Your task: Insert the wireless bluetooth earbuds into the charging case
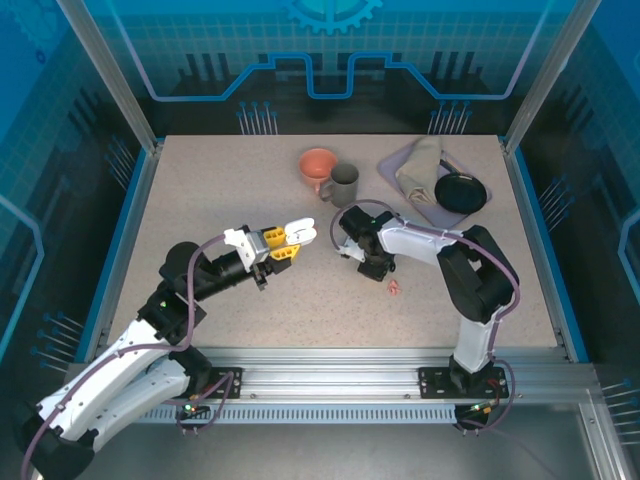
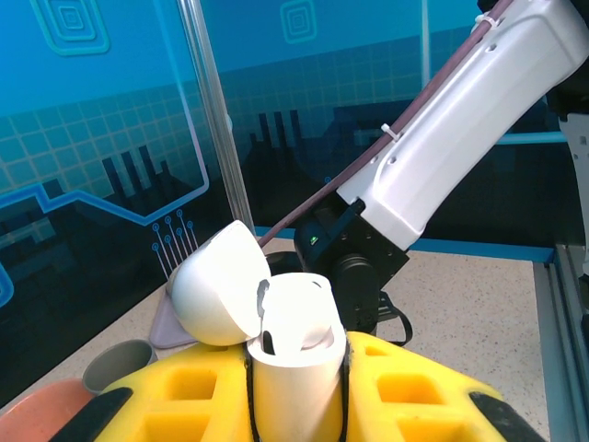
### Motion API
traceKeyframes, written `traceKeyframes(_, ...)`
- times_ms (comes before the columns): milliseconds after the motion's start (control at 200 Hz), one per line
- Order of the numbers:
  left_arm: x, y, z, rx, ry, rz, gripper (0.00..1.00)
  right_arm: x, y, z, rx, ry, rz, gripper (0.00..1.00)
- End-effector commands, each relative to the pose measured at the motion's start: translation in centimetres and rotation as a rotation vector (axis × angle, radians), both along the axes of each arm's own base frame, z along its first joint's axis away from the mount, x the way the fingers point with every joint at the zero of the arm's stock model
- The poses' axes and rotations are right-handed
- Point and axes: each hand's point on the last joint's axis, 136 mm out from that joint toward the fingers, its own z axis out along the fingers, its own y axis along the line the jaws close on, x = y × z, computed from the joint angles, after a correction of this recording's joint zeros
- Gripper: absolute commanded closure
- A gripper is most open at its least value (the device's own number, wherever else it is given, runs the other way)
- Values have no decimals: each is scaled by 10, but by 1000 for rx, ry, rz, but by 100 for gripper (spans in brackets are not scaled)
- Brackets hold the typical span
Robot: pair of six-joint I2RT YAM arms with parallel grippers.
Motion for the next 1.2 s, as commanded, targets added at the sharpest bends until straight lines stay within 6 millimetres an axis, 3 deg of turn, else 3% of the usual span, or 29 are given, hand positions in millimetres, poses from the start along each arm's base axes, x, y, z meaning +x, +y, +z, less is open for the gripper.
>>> traceKeyframes(0, -3, 0, 12, -12, -27, -2, 100, -3, 7, -7, -6, 36, 34, 60)
traceKeyframes(445, -3, 0, 13, -8, -25, -3, 100, -5, 8, -17, 54, 109, 9, 67)
traceKeyframes(725, -3, -1, 12, -7, -22, -5, 100, 0, 6, -12, 98, 105, -16, 77)
traceKeyframes(1195, -2, -1, 12, -8, -20, -6, 100, 5, 3, -2, 151, 86, -47, 85)
